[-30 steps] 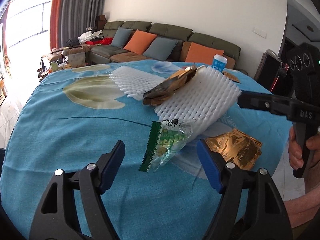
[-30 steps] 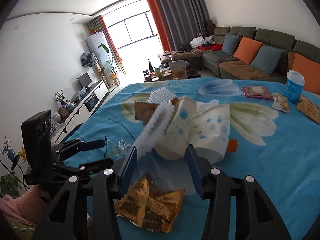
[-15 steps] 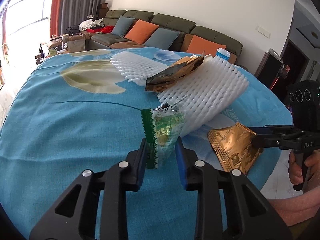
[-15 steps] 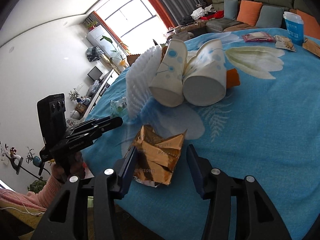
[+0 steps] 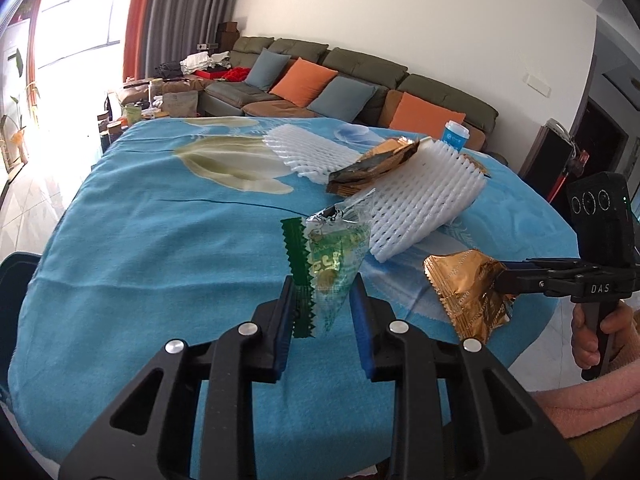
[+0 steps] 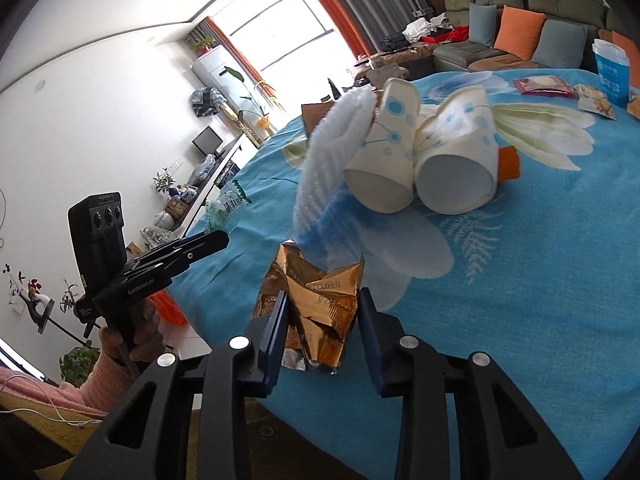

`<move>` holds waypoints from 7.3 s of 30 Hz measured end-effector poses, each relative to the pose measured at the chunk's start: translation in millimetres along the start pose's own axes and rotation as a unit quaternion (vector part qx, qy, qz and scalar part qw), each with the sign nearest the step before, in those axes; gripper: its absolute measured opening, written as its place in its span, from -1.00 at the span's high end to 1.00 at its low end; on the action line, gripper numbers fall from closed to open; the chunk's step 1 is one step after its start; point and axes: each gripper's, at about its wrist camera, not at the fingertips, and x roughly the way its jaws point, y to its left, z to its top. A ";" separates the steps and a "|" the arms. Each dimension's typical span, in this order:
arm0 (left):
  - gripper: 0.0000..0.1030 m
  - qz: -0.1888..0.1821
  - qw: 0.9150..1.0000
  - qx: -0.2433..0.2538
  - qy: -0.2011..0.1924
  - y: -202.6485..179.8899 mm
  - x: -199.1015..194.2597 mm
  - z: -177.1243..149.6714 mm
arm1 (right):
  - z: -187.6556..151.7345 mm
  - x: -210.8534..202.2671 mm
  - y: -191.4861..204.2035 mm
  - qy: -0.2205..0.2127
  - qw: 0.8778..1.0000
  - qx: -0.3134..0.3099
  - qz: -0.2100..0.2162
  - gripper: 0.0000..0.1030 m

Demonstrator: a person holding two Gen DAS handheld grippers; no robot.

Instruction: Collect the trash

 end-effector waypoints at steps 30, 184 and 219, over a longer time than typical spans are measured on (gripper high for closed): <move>0.45 0.080 0.993 -0.074 -0.046 51.3 -73.9 -31.7 | 46.5 60.0 55.0 0.009 0.993 -0.086 0.079 0.38; -0.87 0.106 0.991 0.009 -0.078 0.6 -14.6 32.4 | 77.1 -10.7 39.2 -0.147 0.973 -0.109 -0.139 -0.03; -0.18 -0.011 0.989 0.149 -0.004 -62.5 75.6 67.9 | 70.5 -16.1 -93.1 -0.117 0.988 0.075 -0.068 0.49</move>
